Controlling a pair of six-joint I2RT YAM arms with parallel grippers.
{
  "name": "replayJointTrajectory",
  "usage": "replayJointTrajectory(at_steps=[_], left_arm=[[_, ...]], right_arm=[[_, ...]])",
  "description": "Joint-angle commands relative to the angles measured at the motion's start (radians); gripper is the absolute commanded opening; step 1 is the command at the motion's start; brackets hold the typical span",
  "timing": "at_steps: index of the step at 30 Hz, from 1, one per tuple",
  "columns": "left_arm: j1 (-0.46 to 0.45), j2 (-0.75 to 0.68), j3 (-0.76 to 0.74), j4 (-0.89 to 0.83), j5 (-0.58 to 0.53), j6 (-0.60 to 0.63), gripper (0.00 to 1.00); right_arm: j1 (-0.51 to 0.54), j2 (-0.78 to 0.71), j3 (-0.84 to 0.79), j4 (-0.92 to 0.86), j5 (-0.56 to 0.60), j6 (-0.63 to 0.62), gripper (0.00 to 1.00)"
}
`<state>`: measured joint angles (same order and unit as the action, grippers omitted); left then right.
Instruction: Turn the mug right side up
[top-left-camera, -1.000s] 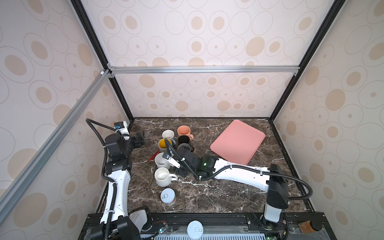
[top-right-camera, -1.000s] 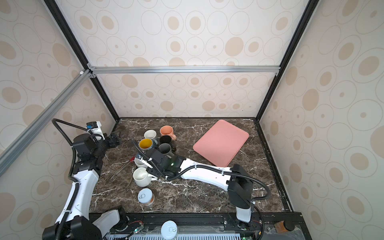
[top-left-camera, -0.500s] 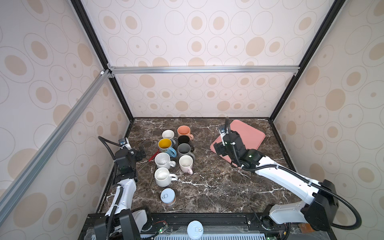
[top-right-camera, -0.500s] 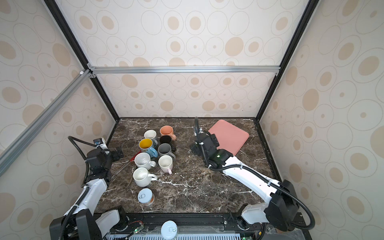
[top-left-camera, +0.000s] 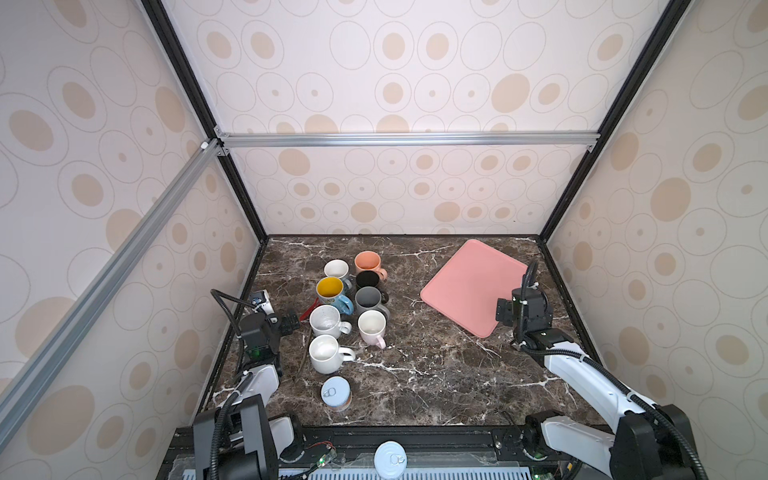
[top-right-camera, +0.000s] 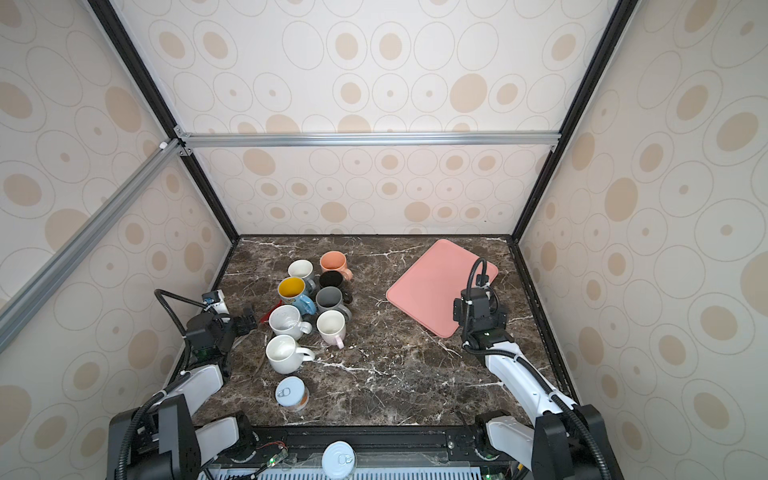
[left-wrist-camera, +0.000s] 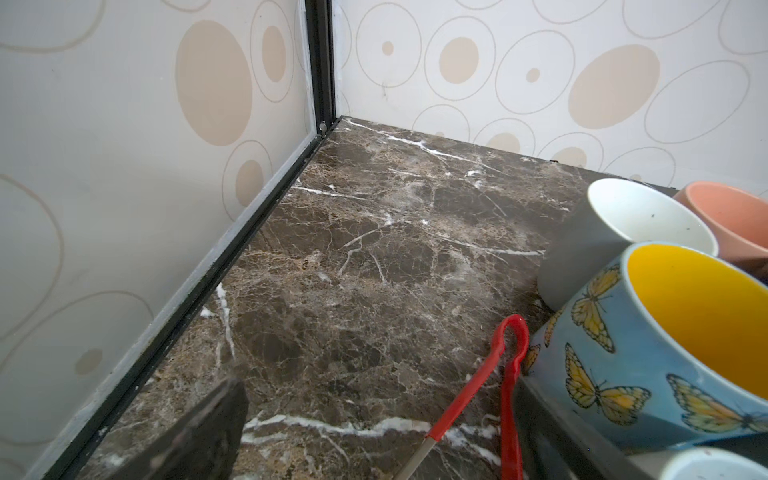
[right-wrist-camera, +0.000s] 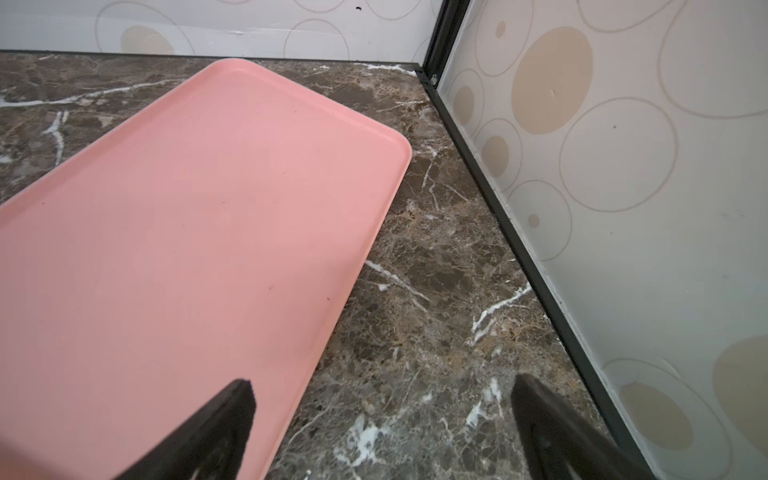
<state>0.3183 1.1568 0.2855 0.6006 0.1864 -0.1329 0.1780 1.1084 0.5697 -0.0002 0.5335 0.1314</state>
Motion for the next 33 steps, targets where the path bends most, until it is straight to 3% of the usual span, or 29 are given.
replayJointTrajectory(at_steps=[1, 9, 19, 25, 29, 33], left_arm=[[-0.011, 0.021, -0.02, 0.152, 0.015, -0.025, 1.0], [-0.136, 0.11, -0.037, 0.292, -0.12, -0.029, 1.0], [-0.199, 0.249, -0.021, 0.472, -0.128, -0.042, 1.0], [-0.214, 0.282, -0.018, 0.53, -0.151, -0.023, 1.0], [-0.217, 0.321, -0.058, 0.658, -0.162, -0.01, 1.0], [-0.223, 0.318, -0.05, 0.638, -0.168, -0.001, 1.0]], right_arm=[[-0.031, -0.035, -0.069, 0.161, -0.008, -0.039, 1.0], [-0.101, -0.025, -0.231, 0.468, -0.143, -0.032, 1.0], [-0.111, 0.123, -0.301, 0.738, -0.172, -0.034, 1.0], [-0.114, 0.148, -0.285, 0.751, -0.207, -0.057, 1.0], [-0.116, 0.189, -0.269, 0.781, -0.232, -0.075, 1.0], [-0.118, 0.271, -0.274, 0.881, -0.252, -0.078, 1.0]])
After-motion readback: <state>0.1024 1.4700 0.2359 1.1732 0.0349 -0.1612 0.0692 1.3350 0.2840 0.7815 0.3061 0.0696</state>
